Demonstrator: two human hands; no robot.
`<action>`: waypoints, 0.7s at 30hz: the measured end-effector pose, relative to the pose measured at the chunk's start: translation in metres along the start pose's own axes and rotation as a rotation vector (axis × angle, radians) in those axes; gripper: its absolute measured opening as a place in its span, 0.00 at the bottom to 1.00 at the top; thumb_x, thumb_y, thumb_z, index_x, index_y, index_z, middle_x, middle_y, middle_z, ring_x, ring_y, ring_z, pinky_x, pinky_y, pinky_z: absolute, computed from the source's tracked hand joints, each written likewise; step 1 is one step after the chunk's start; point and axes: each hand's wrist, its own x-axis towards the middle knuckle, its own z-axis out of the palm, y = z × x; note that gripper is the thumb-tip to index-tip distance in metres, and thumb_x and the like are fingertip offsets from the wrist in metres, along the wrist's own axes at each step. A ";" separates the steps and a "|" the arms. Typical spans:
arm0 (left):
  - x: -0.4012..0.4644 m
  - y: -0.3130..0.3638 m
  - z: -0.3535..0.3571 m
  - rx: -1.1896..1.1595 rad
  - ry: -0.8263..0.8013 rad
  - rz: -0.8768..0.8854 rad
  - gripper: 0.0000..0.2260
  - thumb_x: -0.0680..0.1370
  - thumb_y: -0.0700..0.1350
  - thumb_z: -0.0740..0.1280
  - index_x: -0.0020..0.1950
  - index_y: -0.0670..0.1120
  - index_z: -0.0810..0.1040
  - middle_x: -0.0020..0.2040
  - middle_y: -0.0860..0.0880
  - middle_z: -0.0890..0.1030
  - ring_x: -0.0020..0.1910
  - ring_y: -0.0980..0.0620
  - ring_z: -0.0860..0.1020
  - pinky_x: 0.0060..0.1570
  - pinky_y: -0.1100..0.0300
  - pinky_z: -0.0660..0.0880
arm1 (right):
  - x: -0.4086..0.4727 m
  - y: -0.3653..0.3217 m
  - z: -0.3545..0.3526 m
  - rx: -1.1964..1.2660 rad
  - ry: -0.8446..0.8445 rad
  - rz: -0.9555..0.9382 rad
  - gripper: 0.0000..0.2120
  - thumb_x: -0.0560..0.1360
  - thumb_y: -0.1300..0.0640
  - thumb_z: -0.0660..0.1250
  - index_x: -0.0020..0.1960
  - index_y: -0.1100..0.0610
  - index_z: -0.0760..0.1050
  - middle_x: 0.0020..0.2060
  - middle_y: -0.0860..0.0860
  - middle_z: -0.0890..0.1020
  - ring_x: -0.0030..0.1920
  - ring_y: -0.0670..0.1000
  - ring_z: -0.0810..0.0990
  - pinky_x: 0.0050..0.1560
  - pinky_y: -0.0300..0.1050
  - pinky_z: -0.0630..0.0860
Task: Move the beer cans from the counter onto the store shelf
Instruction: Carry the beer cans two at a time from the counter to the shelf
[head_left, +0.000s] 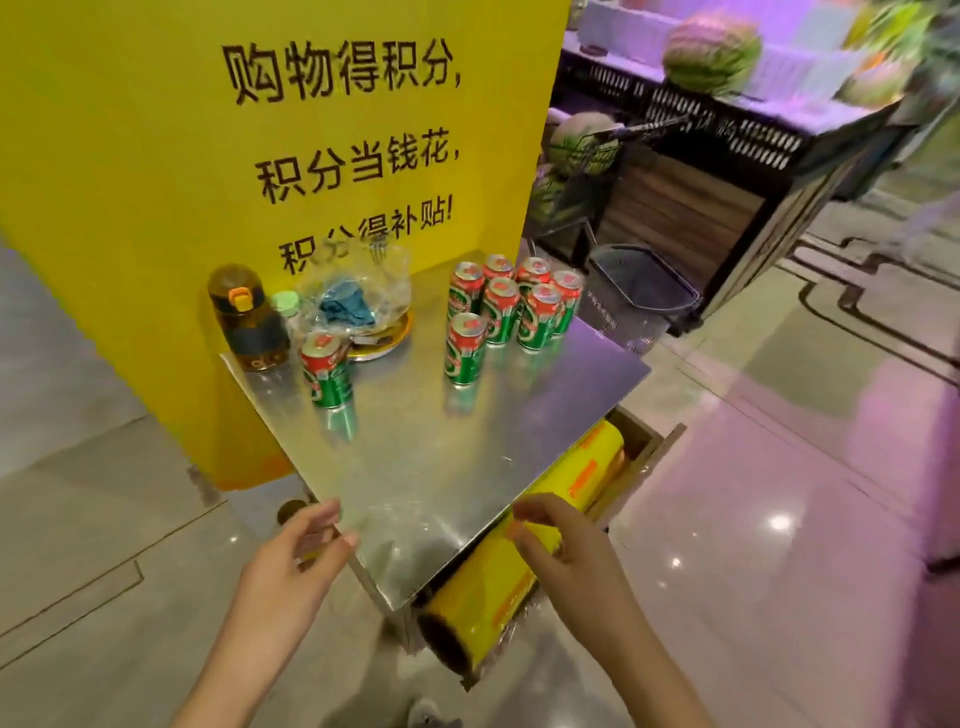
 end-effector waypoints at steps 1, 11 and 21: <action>0.012 0.006 0.014 -0.001 -0.021 -0.005 0.14 0.76 0.44 0.68 0.61 0.50 0.75 0.56 0.53 0.78 0.57 0.52 0.75 0.53 0.60 0.67 | 0.011 0.004 -0.009 -0.006 0.011 0.002 0.08 0.77 0.53 0.66 0.56 0.45 0.75 0.51 0.36 0.79 0.54 0.35 0.75 0.51 0.29 0.70; 0.088 0.060 0.142 -0.027 -0.134 -0.052 0.16 0.75 0.41 0.68 0.63 0.49 0.75 0.59 0.53 0.77 0.57 0.56 0.74 0.58 0.60 0.70 | 0.098 0.086 -0.090 -0.045 -0.020 0.197 0.07 0.77 0.56 0.65 0.50 0.44 0.75 0.48 0.40 0.80 0.49 0.38 0.77 0.48 0.29 0.72; 0.150 0.082 0.188 -0.015 0.170 -0.218 0.12 0.75 0.43 0.69 0.54 0.58 0.74 0.56 0.53 0.79 0.57 0.52 0.77 0.59 0.53 0.72 | 0.284 0.096 -0.124 -0.038 -0.238 0.084 0.10 0.76 0.59 0.68 0.55 0.49 0.72 0.47 0.39 0.76 0.52 0.45 0.76 0.46 0.30 0.68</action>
